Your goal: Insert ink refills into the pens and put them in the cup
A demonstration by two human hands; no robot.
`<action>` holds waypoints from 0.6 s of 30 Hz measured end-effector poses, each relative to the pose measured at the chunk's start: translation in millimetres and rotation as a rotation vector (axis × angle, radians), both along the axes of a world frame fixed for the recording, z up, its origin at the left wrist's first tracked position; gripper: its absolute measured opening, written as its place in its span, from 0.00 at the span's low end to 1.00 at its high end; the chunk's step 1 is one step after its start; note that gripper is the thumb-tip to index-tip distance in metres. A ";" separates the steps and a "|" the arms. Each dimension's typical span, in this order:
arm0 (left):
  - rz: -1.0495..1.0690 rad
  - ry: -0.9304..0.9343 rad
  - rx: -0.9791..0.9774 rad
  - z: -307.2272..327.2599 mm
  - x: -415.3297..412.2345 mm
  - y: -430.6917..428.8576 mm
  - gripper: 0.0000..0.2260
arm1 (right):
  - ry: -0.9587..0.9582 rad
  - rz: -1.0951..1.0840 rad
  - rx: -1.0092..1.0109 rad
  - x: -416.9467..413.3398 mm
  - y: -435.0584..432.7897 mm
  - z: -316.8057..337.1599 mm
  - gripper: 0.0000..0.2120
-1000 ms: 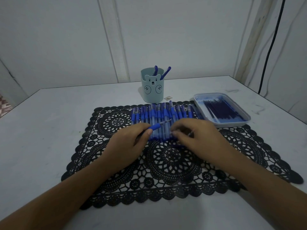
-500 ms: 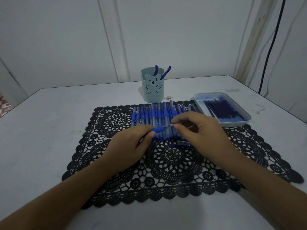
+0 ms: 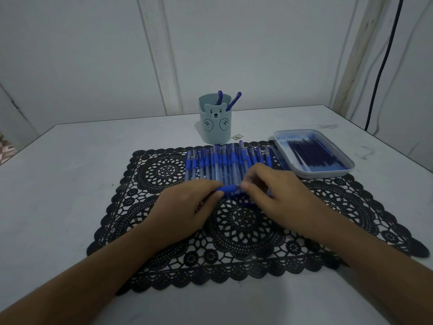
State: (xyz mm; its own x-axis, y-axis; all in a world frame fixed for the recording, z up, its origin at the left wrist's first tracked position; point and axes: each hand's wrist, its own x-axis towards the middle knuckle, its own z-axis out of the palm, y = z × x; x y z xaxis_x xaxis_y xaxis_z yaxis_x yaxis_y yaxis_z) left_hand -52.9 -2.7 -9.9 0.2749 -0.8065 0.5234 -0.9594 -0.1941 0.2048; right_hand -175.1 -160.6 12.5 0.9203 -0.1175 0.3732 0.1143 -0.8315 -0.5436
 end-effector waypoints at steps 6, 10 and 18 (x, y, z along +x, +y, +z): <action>0.005 0.025 -0.017 -0.3 0.4 0.8 0.16 | 0.047 0.029 0.038 0.7 -1.1 -2.6 0.03; -0.011 -0.019 0.001 -1.2 0.4 0.4 0.16 | 0.052 -0.003 -0.012 0.3 -1.7 -1.7 0.10; -0.011 -0.040 -0.008 -0.9 0.1 0.8 0.15 | 0.063 -0.005 -0.027 1.4 -2.1 -3.5 0.11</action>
